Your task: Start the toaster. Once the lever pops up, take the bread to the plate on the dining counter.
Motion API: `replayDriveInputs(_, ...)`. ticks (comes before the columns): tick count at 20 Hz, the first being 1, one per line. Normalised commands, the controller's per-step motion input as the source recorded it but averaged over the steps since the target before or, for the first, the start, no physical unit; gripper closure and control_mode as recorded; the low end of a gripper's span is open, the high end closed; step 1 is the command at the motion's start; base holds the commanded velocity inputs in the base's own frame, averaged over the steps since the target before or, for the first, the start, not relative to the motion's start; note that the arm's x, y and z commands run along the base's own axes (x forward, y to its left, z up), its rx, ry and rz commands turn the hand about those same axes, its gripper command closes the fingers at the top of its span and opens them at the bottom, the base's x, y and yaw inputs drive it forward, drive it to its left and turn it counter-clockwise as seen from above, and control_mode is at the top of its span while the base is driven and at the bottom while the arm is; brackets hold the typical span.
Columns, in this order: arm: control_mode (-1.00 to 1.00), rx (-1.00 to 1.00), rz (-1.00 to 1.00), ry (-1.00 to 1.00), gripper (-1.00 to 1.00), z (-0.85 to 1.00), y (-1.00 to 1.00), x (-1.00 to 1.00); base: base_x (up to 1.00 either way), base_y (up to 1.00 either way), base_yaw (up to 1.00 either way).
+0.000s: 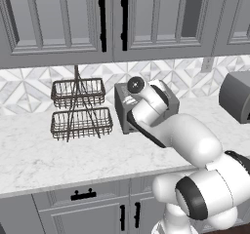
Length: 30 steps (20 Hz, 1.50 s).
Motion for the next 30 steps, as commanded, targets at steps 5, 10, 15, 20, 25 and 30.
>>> replayDriveInputs(5,-1.0,0.0,0.0,0.0,-1.0,0.0,0.0,0.0,0.0,0.0,0.0)
replayDriveInputs(10,-1.0,0.0,0.0,0.0,-1.0,0.0,0.0,0.0,0.0,0.0,0.0)
replayDriveInputs(15,-1.0,0.0,0.0,0.0,-1.0,0.0,0.0,0.0,0.0,0.0,0.0)
replayDriveInputs(20,-1.0,0.0,0.0,0.0,-1.0,0.0,0.0,0.0,0.0,0.0,0.0)
replayDriveInputs(25,-1.0,0.0,0.0,0.0,-1.0,0.0,0.0,0.0,0.0,0.0,0.0)
replayDriveInputs(30,-1.0,0.0,0.0,0.0,-1.0,0.0,0.0,0.0,0.0,0.0,0.0)
